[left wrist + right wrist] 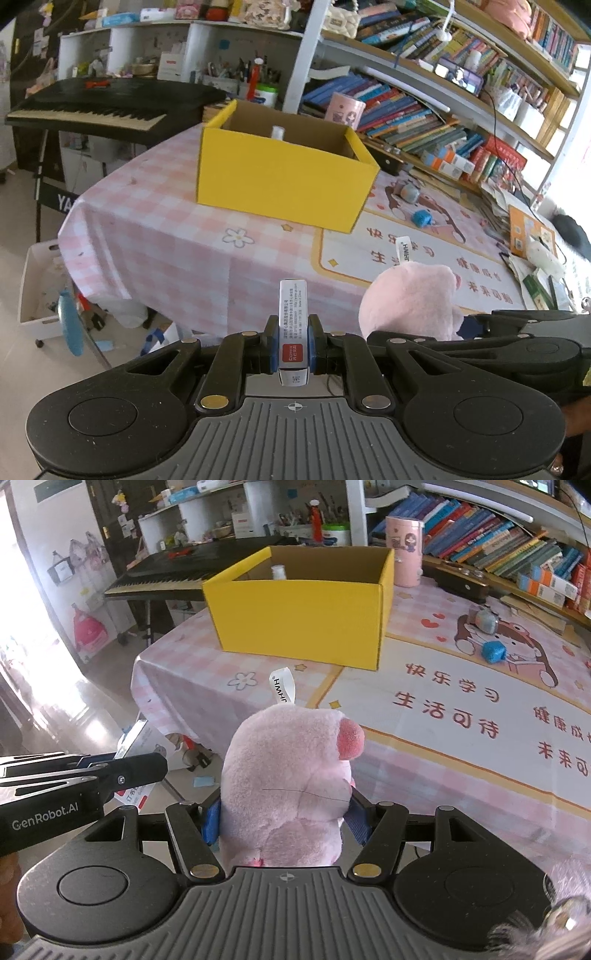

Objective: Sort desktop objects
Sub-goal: 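Carry the medicine box in the left tool while the right tool carries the pig toward the box, then open the left tool to drop the medicine box into the box while the right tool drops the pig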

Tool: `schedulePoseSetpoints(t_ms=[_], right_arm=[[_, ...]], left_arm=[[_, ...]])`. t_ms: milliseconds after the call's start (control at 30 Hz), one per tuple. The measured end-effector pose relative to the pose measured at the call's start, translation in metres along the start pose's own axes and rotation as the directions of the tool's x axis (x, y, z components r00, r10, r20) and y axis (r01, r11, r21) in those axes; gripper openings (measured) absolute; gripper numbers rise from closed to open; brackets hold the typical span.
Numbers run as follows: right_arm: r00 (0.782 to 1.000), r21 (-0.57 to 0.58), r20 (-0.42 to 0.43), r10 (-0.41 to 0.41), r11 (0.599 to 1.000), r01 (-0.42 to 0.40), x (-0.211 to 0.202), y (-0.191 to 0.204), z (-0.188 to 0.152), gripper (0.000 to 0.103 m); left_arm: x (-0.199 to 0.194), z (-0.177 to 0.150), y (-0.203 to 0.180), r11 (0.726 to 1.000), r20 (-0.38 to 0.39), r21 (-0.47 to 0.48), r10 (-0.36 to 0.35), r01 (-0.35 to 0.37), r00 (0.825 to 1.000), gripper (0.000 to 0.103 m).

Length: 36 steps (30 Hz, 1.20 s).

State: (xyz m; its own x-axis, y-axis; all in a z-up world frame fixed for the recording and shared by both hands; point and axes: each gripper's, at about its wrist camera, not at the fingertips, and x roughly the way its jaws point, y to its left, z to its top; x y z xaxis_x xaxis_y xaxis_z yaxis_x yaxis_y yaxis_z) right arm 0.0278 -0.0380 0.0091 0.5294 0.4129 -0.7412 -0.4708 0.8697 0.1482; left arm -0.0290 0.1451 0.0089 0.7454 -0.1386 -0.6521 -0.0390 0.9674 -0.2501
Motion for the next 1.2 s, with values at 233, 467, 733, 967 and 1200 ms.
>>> schedulePoseSetpoints(t_ms=[233, 467, 733, 967, 1200], right_arm=[[0.999, -0.061, -0.007, 0.035, 0.998, -0.035, 0.006, 0.016, 0.011, 0.062], [0.998, -0.088, 0.021, 0.054, 0.995, -0.052, 0.012, 0.015, 0.028, 0.061], [0.992, -0.087, 0.103, 0.068, 0.994, -0.06, 0.025, -0.005, 0.077, 0.061], [0.974, -0.086, 0.214, 0.076, 0.995, -0.058, 0.038, -0.034, 0.143, 0.061], [0.954, -0.103, 0.293, 0.065, 0.994, -0.036, 0.066, -0.065, 0.211, 0.061]], left_arm=[[-0.008, 0.004, 0.016, 0.998, 0.032, -0.05, 0.041, -0.039, 0.999, 0.013], [-0.002, 0.016, 0.022, 0.995, 0.049, -0.07, 0.075, -0.072, 0.996, 0.013], [0.018, 0.067, 0.02, 0.995, 0.134, -0.047, 0.097, -0.091, 0.986, 0.013], [0.054, 0.134, 0.009, 0.992, 0.229, 0.012, 0.116, -0.122, 0.966, 0.013], [0.1, 0.193, 0.012, 0.985, 0.279, 0.018, 0.162, -0.174, 0.946, 0.013]])
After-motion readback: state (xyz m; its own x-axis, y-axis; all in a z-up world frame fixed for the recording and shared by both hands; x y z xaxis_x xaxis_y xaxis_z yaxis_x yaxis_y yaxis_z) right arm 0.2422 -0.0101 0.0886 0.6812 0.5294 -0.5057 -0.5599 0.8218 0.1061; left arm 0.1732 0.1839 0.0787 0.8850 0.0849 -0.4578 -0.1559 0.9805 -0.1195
